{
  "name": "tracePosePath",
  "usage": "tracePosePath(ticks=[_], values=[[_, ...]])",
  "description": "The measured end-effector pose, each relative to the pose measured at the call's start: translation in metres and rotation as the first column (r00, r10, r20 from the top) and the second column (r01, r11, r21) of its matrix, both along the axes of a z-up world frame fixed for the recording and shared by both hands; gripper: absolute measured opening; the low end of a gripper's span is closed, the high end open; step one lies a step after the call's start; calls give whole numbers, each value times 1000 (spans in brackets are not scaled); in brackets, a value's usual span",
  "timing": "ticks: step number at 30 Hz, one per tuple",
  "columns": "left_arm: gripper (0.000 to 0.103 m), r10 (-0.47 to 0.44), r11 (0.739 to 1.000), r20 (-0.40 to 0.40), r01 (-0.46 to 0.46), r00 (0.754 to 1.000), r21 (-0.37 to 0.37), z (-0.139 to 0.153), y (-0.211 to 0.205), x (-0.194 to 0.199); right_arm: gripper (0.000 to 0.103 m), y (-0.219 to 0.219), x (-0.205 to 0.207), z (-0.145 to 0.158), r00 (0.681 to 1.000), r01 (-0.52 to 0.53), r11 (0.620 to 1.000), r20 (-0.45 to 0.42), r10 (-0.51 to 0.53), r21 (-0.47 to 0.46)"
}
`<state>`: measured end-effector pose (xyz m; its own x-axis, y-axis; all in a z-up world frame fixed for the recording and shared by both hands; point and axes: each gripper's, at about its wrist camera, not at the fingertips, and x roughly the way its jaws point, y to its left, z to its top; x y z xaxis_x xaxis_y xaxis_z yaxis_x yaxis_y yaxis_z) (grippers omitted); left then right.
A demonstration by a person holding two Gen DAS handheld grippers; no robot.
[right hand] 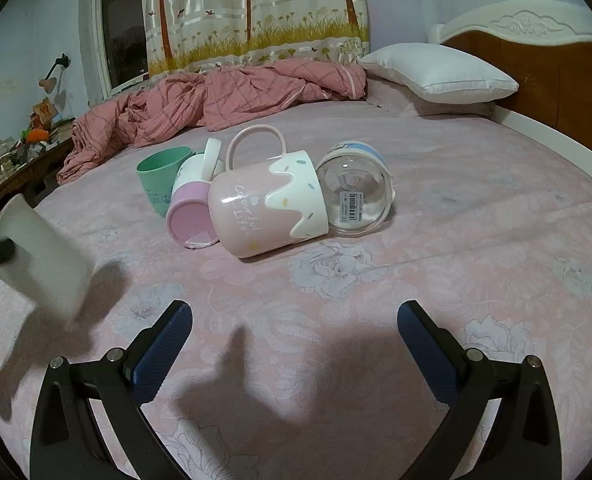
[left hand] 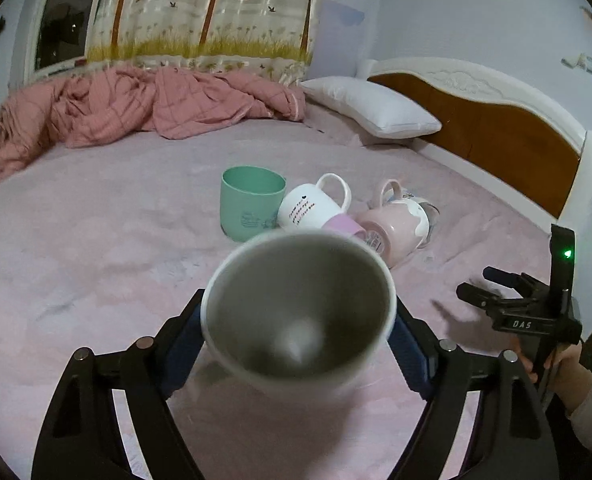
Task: Flip cup upright
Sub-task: 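Rotate the white mug in the left tool until its opening faces up, then lower the upright white mug onto the bed and open the left tool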
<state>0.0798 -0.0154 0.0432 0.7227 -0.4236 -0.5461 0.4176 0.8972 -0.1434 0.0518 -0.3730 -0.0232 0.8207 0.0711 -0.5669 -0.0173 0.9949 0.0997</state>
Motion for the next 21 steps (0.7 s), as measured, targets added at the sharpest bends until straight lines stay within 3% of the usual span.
tracePosePath(ticks=[5, 11, 17, 18, 20, 21], values=[[79, 23, 998, 4, -23, 1000, 54, 2, -13, -3, 103, -2, 0, -1, 1000, 6, 1000, 2, -6, -2], [79, 35, 999, 12, -36, 999, 31, 4, -27, 3, 103, -1, 0, -1, 1000, 2, 1000, -1, -2, -4], [80, 35, 995, -20, -33, 999, 95, -19, -51, 12, 103, -2, 0, 0, 1000, 0, 1000, -1, 0, -6], [83, 32, 995, -16, -31, 999, 92, -21, -53, 10, 103, -1, 0, 0, 1000, -1, 1000, -1, 1, -6], [103, 32, 998, -11, -31, 999, 61, -19, -52, 5, 103, -1, 0, 0, 1000, -5, 1000, -2, 5, -7], [103, 34, 998, 5, -34, 999, 46, -17, -50, 1, 103, -1, 0, 0, 1000, -6, 1000, -2, 6, -8]])
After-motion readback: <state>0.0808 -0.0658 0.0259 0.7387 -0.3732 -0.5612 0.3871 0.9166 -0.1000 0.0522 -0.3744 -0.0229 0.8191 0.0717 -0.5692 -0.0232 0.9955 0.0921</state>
